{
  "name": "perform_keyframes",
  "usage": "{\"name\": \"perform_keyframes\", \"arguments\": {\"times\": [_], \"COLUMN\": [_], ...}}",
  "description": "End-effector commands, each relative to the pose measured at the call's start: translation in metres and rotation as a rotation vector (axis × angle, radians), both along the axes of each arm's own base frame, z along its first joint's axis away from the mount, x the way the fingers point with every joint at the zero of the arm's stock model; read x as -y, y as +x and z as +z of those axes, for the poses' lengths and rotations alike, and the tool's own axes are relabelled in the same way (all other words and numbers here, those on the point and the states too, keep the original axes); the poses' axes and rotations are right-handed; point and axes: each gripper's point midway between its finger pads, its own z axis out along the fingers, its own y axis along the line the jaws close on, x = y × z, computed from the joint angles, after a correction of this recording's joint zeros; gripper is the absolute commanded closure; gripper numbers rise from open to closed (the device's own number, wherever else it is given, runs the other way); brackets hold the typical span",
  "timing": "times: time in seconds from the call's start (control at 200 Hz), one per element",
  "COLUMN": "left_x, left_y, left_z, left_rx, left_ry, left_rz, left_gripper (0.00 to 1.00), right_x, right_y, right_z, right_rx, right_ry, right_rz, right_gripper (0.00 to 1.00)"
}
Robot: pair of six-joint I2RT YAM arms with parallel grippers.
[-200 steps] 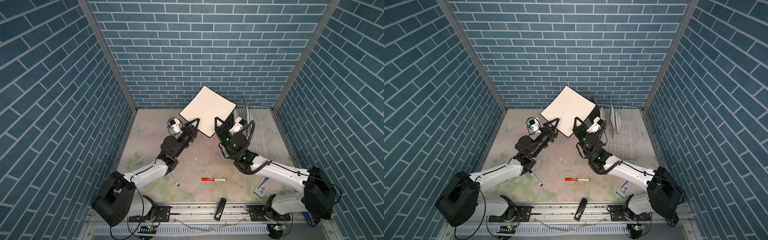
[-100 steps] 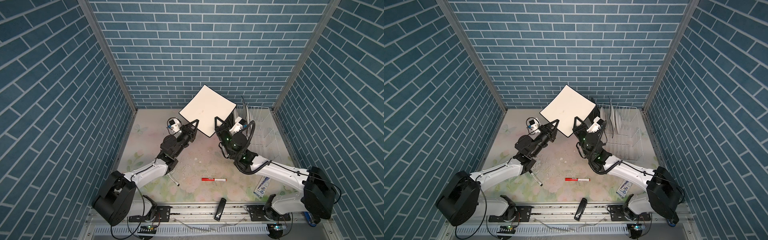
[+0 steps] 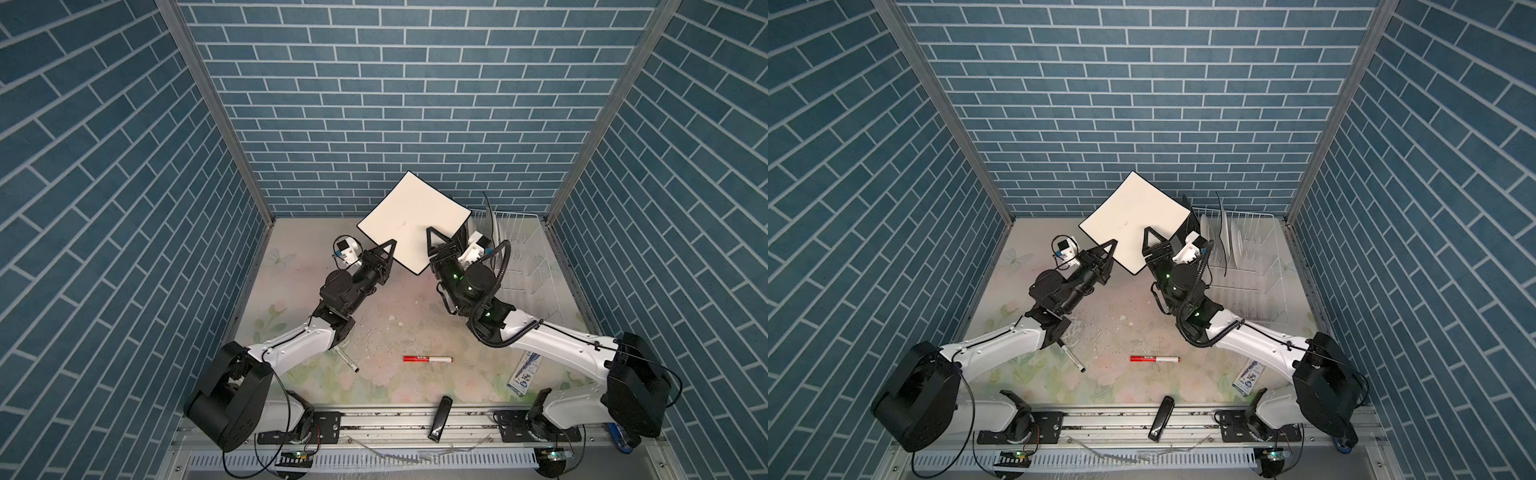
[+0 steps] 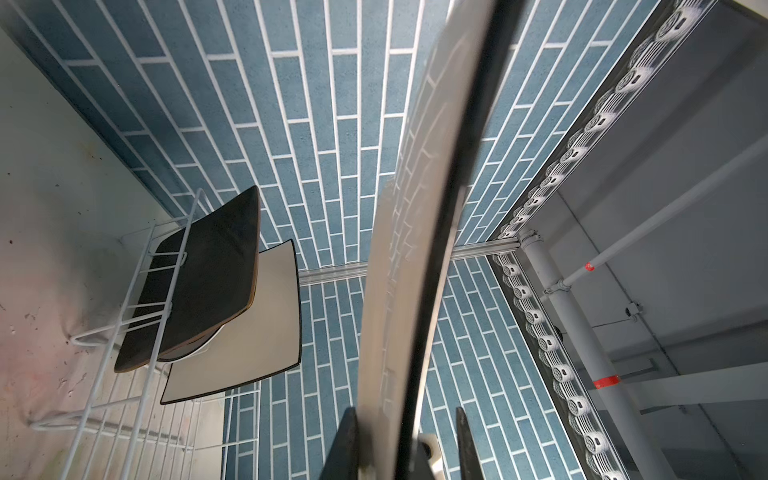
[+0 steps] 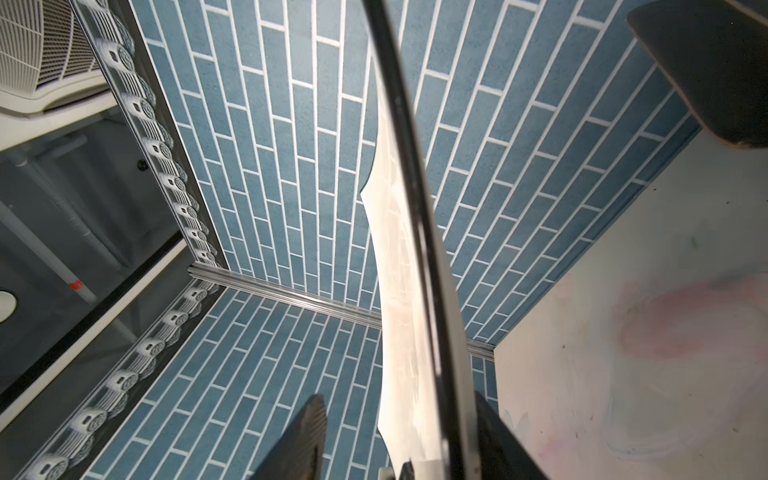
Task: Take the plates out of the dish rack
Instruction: 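Close the left gripper on the plate edge nearest it, then pull the plate away with the left gripper while the right gripper releases it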
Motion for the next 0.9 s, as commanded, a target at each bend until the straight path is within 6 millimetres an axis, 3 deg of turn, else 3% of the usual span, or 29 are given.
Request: {"name": "perform_keyframes", "arguments": {"times": [0.0,0.34,0.465,0.665,0.895], "left_x": [-0.016,-0.043,-0.053,-0.074,-0.116], "left_y": [-0.006,-0.009,-0.009,-0.014,-0.013], "left_z": [0.031,0.041,0.043,0.048,0.056], "left_rx": [0.105,0.108,0.112,0.104,0.088], "left_ry": [-0.025,0.006,-0.002,0.055,0.109], "left_rz": [0.042,0.110,0.127,0.189,0.305], "left_gripper": [1.00,1.00,1.00,1.00,1.00], "right_x": [0.009,0.016,0.015,0.017,0.020], "right_y": [-0.010,-0.011,-0.012,-0.013,-0.015], "right_z": [0.070,0.062,0.061,0.046,0.028], "right_rx": [0.101,0.054,0.035,-0.030,-0.107], "right_ry": [0.181,0.118,0.088,0.077,0.038], "right_rz": [0.021,0.007,0.030,0.049,0.079], "right_gripper": [0.35,0.19,0.01,0.01,0.01]}}
